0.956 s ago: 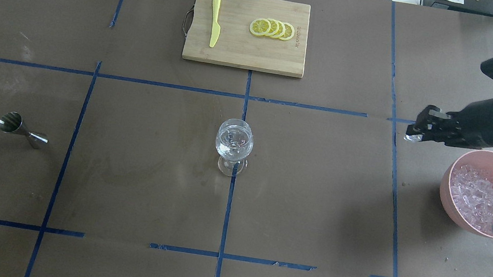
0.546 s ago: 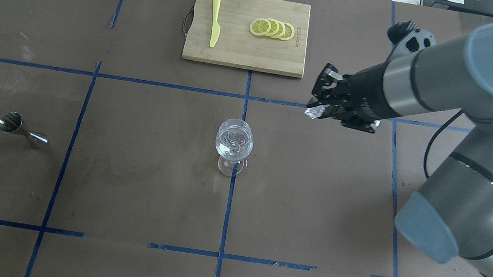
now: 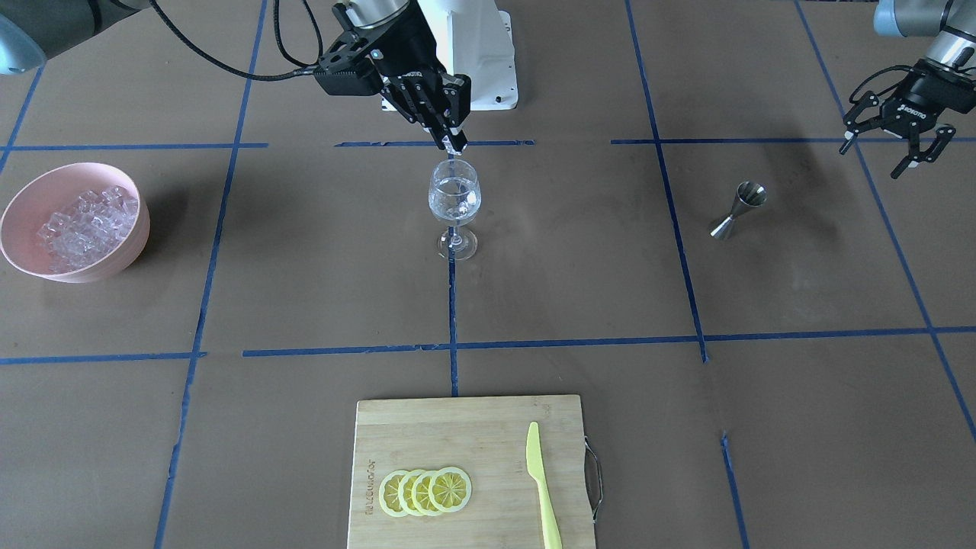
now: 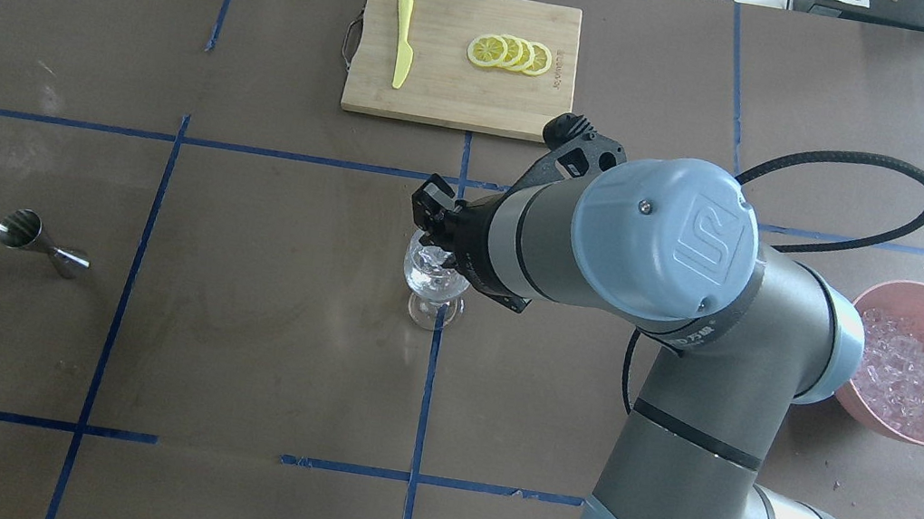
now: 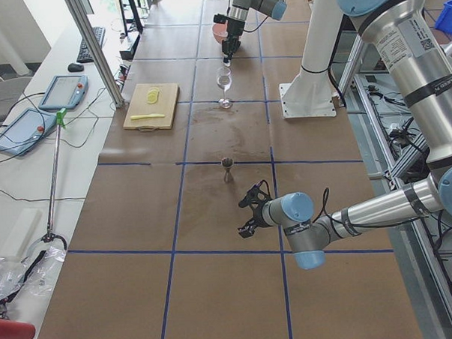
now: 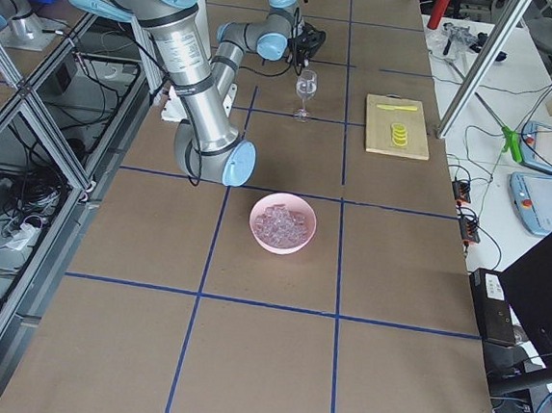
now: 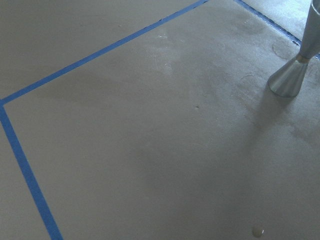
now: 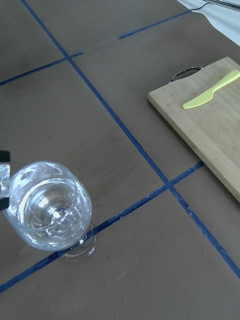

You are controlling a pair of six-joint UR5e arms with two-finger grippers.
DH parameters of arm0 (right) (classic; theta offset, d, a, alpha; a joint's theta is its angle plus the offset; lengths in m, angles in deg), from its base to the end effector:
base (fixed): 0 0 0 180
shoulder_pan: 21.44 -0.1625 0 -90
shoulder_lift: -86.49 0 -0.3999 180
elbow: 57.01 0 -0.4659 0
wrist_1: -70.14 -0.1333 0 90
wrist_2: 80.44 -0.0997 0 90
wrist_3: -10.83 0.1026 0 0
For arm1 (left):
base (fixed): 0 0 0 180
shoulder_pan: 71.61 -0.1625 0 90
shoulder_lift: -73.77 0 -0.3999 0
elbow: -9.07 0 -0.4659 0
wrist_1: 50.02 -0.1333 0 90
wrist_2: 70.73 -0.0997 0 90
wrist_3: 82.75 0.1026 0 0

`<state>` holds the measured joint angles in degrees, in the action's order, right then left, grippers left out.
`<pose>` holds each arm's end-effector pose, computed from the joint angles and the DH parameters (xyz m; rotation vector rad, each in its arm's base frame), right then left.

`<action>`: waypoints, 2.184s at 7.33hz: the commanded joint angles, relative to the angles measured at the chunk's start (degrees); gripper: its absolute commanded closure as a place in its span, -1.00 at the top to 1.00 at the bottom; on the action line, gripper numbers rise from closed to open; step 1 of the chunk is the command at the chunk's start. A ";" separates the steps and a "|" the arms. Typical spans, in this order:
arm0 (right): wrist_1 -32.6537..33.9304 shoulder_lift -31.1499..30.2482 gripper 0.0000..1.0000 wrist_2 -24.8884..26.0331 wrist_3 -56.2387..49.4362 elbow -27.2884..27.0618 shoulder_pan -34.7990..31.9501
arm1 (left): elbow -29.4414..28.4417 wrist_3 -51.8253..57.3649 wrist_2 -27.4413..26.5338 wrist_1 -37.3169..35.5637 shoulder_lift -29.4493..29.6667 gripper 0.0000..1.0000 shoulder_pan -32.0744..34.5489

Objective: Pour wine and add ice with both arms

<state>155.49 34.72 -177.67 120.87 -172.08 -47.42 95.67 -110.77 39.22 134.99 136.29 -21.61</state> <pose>-0.4764 -0.3661 0.0062 -0.0505 -1.2114 0.6300 0.1469 -0.3279 0.7088 0.7479 0.8817 0.3801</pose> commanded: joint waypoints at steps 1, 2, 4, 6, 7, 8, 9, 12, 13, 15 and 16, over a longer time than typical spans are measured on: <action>0.26 0.09 -1.00 0.81 0.00 0.20 0.50 | 0.06 -0.01 -0.09 0.00 -0.12 1.00 0.01; 0.26 0.18 -1.00 1.34 -0.35 0.28 0.32 | -0.02 -0.01 -0.09 0.00 -0.12 1.00 0.01; 0.26 0.35 -1.00 3.62 -0.61 1.16 0.23 | 0.15 -1.67 -2.00 0.00 -0.12 1.00 0.09; 0.26 1.22 -0.07 3.63 -0.96 2.64 0.32 | 0.15 -1.77 -2.90 0.09 -0.12 1.00 0.09; 0.26 1.32 0.99 3.63 -0.97 2.92 0.32 | 0.15 -1.77 -2.90 0.09 -0.12 1.00 0.09; 0.34 1.32 1.00 3.63 -1.05 2.83 0.23 | 0.24 -1.77 -2.90 0.00 -0.12 1.00 0.09; 0.34 0.71 1.00 2.41 -1.84 2.05 -1.68 | 0.15 -1.60 -2.90 0.00 -0.12 1.00 0.09; 0.08 -14.27 1.00 -12.14 -17.05 -5.15 -14.04 | -0.64 -0.80 -2.37 -0.09 -0.30 1.00 0.62; -0.18 -19.11 1.00 -17.33 -25.14 -5.16 -19.75 | -0.64 -0.72 -2.29 -0.35 -0.21 1.00 0.97; -0.53 -29.65 1.00 -25.86 -46.20 -4.82 -31.87 | -0.64 4.33 1.99 -4.28 0.66 1.00 6.90; -0.45 -33.53 1.00 -29.21 -57.02 -3.42 -38.11 | -0.12 9.95 5.33 -11.53 2.93 1.00 13.56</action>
<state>155.06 6.99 -201.97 78.00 -176.66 -77.39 95.14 -106.80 40.83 130.22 137.24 -14.96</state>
